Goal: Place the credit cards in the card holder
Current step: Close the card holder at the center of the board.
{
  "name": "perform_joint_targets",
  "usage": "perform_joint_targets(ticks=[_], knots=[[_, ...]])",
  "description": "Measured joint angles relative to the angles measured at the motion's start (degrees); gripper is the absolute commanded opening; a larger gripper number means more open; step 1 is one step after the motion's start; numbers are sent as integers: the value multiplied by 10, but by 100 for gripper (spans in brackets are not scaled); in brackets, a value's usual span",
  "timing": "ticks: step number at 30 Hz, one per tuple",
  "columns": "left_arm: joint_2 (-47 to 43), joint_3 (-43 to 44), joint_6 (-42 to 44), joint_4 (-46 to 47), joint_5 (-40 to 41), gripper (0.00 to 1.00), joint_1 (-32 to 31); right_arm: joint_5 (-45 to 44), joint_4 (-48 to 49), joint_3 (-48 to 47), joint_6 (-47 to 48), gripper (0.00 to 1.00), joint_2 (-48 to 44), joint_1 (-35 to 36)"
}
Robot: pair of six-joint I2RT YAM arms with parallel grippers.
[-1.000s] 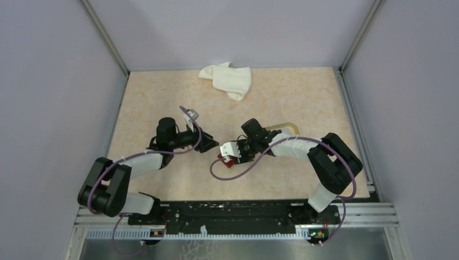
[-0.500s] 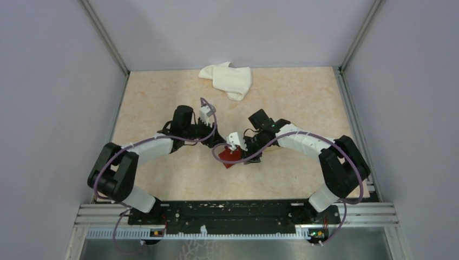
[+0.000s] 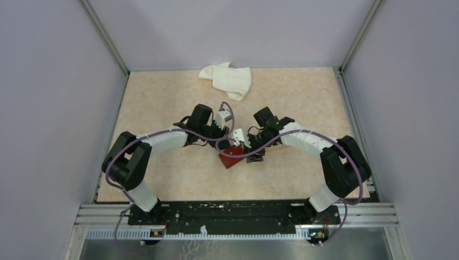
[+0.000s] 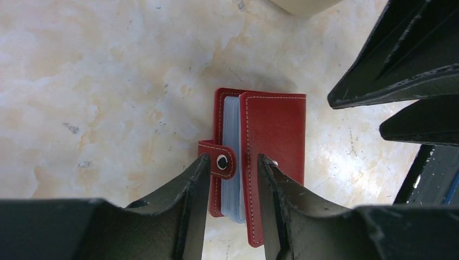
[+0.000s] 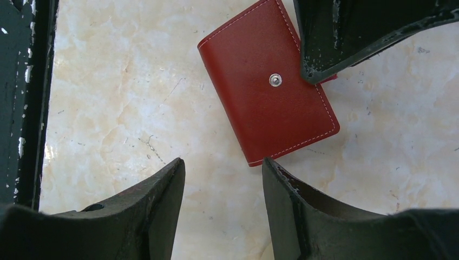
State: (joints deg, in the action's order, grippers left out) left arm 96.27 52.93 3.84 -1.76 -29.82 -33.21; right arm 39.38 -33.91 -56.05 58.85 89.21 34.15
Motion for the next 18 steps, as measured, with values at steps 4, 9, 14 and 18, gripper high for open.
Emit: perform_joint_targets(ticks=[4,9,14,18], knots=[[2,12,5,-25,22,39,-5,3,0,0,0,55,0,-2],[9,26,9,-44,38,27,-5,7,0,0,0,55,0,-2],[22,37,12,-52,38,13,-5,8,0,0,0,55,0,-2],[27,45,16,-63,37,5,-5,8,0,0,0,54,0,-2]])
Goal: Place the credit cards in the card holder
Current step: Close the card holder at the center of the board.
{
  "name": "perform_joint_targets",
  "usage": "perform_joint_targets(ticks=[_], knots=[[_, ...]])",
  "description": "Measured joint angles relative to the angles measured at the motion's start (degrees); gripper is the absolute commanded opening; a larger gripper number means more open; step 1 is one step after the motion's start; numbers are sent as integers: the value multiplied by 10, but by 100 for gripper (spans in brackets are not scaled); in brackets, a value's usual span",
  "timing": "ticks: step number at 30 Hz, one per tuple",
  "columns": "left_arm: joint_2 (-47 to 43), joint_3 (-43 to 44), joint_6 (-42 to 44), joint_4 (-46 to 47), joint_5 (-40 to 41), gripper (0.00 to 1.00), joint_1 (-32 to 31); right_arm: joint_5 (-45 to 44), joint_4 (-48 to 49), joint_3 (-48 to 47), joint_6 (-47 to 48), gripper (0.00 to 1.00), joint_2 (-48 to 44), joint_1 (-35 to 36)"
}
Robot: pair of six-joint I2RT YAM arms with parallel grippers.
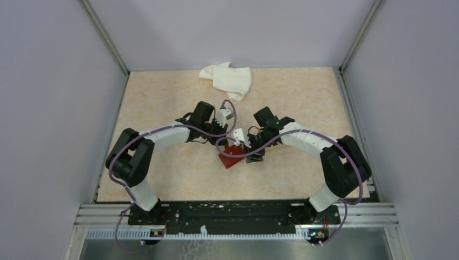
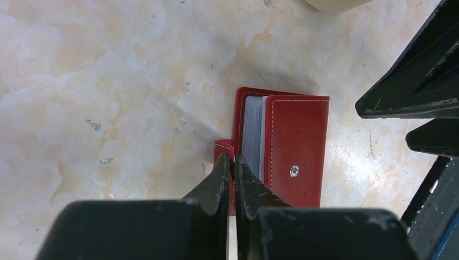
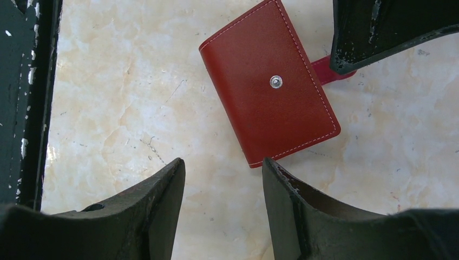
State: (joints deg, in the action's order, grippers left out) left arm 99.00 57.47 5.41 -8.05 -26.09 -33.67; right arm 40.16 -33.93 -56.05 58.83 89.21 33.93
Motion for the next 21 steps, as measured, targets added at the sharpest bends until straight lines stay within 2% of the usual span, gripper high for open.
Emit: perform_joint_targets(ticks=[3,5,11,21], knots=[[0,4,2,-4,-1,22,0,-3,4,2,-1,55,0,0],[0,6,2,-7,-3,27,0,-10,17,7,-2,55,-2,0],[0,6,2,-8,-10,21,0,-23,42,31,0,55,-24,-1],[0,6,2,-10,-12,21,0,-28,46,31,0,55,-25,-1]])
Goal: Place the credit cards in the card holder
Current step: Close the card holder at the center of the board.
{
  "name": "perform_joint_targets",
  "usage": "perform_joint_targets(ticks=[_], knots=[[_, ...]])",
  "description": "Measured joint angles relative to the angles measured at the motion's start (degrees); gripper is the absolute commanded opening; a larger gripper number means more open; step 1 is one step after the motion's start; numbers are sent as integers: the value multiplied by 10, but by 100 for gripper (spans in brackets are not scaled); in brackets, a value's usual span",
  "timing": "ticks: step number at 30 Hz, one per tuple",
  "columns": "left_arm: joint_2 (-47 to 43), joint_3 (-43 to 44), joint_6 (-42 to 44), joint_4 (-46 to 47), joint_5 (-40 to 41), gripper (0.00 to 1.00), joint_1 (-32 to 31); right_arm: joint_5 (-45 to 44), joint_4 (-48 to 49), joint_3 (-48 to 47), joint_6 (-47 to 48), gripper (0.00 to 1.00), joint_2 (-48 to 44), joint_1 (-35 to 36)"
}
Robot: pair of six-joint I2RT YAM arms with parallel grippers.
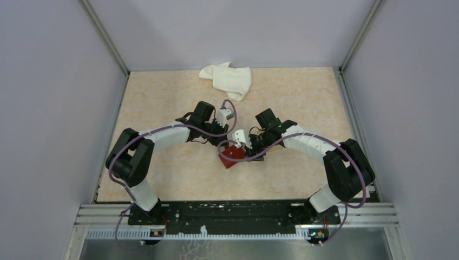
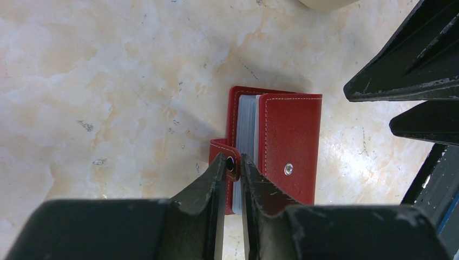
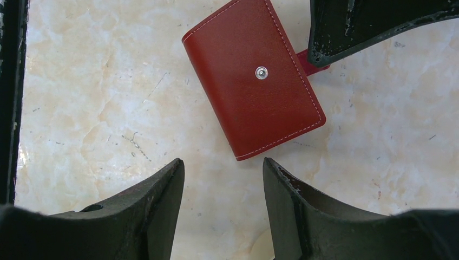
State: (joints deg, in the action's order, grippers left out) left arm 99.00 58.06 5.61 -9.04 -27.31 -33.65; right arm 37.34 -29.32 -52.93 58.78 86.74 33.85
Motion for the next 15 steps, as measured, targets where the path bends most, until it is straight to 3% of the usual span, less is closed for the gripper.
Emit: perform_joint_targets(ticks=[15], knots=[[-8,0,-1,-5,-2,18,1,-2,0,0,0,55,0,0]])
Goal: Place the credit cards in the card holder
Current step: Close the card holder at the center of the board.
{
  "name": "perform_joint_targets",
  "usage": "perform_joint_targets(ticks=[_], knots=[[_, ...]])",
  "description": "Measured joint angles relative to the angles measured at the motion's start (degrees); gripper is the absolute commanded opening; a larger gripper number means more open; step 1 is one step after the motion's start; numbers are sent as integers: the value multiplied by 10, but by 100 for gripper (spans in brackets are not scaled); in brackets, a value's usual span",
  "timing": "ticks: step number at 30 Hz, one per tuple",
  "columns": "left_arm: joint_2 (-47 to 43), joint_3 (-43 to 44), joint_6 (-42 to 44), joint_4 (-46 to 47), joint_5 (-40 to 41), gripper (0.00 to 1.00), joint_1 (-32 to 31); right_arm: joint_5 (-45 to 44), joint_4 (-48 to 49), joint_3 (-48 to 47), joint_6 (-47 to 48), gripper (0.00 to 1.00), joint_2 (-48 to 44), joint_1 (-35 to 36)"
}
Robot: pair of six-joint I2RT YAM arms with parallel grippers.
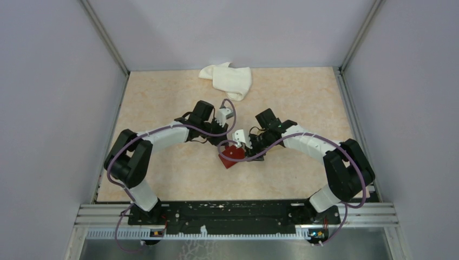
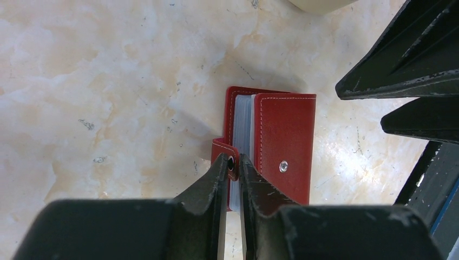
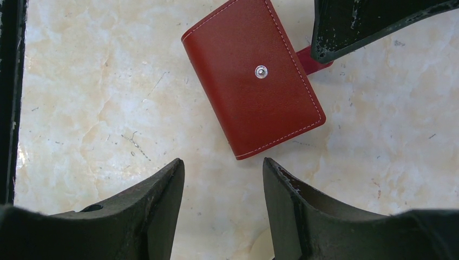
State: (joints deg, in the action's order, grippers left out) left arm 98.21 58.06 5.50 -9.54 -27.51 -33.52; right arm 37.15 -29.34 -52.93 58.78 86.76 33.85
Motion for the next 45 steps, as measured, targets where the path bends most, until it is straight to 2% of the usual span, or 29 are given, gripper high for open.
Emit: perform_joint_targets(ticks=[14,32,40,45], knots=[[-3,0,-1,-12,-2,15,3,-1,0,0,0,55,0,0],[-4,2,-1,-27,-2,23,3,-3,0,0,0,55,0,0],[-4,2,-1,-31,-2,20,5,-3,-2,0,0,55,0,0],[-4,3,0,-33,-3,12,6,-4,-2,0,0,55,0,0]])
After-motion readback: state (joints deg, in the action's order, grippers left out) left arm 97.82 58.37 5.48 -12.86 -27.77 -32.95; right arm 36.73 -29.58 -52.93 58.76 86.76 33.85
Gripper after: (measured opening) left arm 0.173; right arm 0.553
